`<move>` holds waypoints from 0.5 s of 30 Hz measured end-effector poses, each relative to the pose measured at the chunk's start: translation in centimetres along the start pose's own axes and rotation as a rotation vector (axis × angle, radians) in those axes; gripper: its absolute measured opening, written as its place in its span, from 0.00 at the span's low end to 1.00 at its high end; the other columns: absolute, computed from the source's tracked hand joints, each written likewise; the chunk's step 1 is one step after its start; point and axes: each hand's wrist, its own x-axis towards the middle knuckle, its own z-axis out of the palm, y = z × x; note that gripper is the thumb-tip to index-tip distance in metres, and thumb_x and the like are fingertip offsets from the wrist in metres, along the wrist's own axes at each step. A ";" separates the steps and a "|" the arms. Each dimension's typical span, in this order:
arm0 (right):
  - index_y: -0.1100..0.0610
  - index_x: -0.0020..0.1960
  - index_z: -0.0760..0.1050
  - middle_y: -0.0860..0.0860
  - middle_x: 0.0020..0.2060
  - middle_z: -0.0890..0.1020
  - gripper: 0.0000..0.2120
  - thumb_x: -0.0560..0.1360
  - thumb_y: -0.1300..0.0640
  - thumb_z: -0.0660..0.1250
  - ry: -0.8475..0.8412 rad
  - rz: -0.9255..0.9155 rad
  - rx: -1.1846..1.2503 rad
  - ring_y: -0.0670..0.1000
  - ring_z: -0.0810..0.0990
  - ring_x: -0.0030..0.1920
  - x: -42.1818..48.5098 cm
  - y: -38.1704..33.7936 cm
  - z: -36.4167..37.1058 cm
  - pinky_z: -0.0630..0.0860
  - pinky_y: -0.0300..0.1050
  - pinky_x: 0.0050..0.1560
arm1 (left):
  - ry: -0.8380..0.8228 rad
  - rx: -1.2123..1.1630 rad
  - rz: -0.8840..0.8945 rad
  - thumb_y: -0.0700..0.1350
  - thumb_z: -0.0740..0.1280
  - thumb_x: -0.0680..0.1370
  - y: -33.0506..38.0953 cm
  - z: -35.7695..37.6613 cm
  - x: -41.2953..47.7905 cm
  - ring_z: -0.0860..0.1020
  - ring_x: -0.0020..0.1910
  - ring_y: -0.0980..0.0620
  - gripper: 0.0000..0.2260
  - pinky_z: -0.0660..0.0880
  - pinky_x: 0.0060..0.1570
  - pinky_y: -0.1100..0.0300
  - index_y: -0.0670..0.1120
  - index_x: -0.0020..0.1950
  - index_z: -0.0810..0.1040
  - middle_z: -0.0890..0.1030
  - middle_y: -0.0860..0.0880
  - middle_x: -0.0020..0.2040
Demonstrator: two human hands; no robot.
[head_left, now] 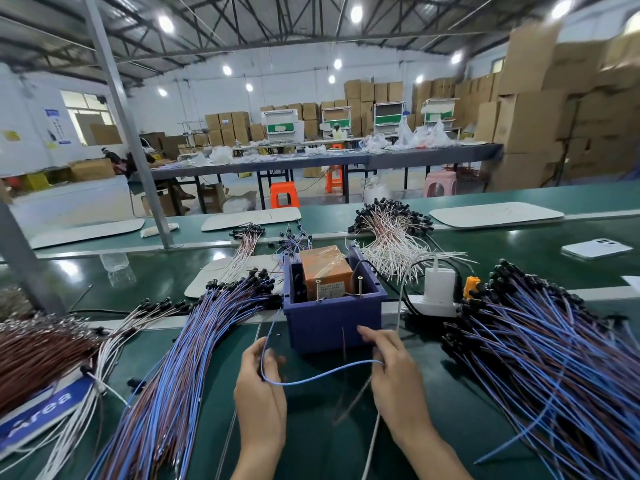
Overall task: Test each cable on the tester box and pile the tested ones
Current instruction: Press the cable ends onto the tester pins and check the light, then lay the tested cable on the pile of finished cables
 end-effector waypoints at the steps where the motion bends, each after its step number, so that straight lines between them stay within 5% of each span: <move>1: 0.47 0.67 0.77 0.34 0.55 0.74 0.29 0.76 0.75 0.60 -0.009 0.009 0.008 0.35 0.76 0.55 -0.1 0.0 -0.1 0.73 0.29 0.52 | -0.019 0.023 -0.022 0.39 0.62 0.84 -0.2 -0.4 0.1 0.81 0.47 0.52 0.10 0.73 0.47 0.59 0.47 0.63 0.76 0.82 0.50 0.46; 5: 0.49 0.63 0.79 0.39 0.52 0.75 0.28 0.75 0.76 0.59 0.087 0.046 0.026 0.38 0.77 0.50 -0.5 0.0 -0.3 0.73 0.30 0.43 | -0.078 0.107 -0.117 0.26 0.55 0.79 -0.4 -2.1 0.1 0.76 0.57 0.49 0.25 0.71 0.53 0.61 0.44 0.72 0.71 0.77 0.46 0.60; 8: 0.48 0.59 0.79 0.39 0.48 0.72 0.26 0.74 0.76 0.61 0.165 0.052 -0.043 0.45 0.76 0.37 -0.8 -0.1 -1.2 0.70 0.33 0.31 | 0.029 0.115 -0.081 0.25 0.54 0.77 0.7 -3.2 -0.8 0.73 0.63 0.51 0.26 0.68 0.64 0.60 0.45 0.71 0.72 0.74 0.47 0.64; 11: 0.48 0.56 0.80 0.40 0.47 0.72 0.19 0.77 0.71 0.64 0.201 -0.058 -0.190 0.44 0.72 0.28 -0.8 -0.8 -2.8 0.69 0.35 0.24 | 0.020 0.165 0.224 0.34 0.61 0.82 3.3 -3.6 -2.4 0.75 0.55 0.54 0.17 0.68 0.52 0.72 0.56 0.60 0.76 0.74 0.58 0.54; 14: 0.51 0.53 0.81 0.48 0.48 0.76 0.17 0.73 0.72 0.69 0.209 -0.226 -0.372 0.45 0.72 0.25 0.7 -3.3 -5.3 0.75 0.43 0.24 | -0.269 0.282 0.492 0.54 0.61 0.82 7.3 -2.5 -3.9 0.77 0.52 0.59 0.08 0.70 0.50 0.72 0.60 0.56 0.79 0.78 0.62 0.50; 15: 0.52 0.52 0.81 0.49 0.48 0.77 0.17 0.71 0.71 0.71 0.210 -0.283 -0.439 0.47 0.73 0.26 1.4 -4.4 -6.2 0.75 0.43 0.24 | -0.385 0.339 0.526 0.61 0.59 0.81 8.7 -1.9 -4.3 0.77 0.53 0.62 0.13 0.71 0.51 0.70 0.59 0.57 0.80 0.79 0.64 0.50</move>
